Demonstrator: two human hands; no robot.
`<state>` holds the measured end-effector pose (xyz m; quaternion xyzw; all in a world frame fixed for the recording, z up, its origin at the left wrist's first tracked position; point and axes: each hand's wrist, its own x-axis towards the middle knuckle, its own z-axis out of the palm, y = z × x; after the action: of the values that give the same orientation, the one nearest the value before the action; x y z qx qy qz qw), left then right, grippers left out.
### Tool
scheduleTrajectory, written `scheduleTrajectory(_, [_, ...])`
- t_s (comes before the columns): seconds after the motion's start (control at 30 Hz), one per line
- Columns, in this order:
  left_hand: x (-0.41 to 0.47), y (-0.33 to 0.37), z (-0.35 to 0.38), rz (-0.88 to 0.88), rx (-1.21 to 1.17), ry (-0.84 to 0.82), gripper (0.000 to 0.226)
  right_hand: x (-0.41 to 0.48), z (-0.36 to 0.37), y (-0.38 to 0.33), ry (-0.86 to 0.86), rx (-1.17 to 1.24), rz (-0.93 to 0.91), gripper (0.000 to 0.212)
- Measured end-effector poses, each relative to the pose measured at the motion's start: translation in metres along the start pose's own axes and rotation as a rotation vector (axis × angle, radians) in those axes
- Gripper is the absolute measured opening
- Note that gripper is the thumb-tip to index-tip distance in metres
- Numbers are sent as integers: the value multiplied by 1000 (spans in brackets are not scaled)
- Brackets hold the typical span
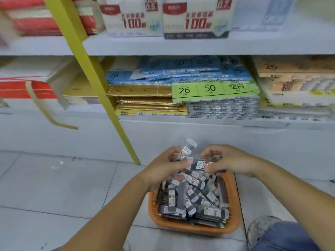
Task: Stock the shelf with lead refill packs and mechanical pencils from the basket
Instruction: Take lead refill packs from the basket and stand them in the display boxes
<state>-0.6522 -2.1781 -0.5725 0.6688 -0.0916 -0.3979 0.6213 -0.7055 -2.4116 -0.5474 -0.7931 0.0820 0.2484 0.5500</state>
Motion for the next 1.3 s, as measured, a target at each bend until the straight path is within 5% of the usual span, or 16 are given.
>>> scheduleTrajectory(0.13, [-28, 49, 5, 144, 97, 42, 40, -24, -4, -55, 108, -74, -164, 41])
scheduleTrajectory(0.27, [-58, 93, 0, 230, -51, 90, 44, -48, -12, -100, 315, 133, -354, 41])
scheduleTrajectory(0.4, [-77, 127, -6, 241, 11, -2, 48, -60, -13, -141, 310, 129, -505, 42])
scheduleTrajectory(0.57, [-82, 146, -11, 236, 52, -72, 53, -56, -10, -174, 294, -12, -578, 49])
scheduleTrajectory(0.8, [-67, 147, -28, 371, 44, 127, 31, -33, -1, -186, 427, 235, -674, 35])
scheduleTrajectory(1.0, [-67, 150, -36, 449, -7, 187, 58, -23, -3, -188, 508, 243, -638, 32])
scheduleTrajectory(1.3, [-77, 152, -42, 495, -278, 233, 47, -27, 2, -183, 636, 409, -613, 29])
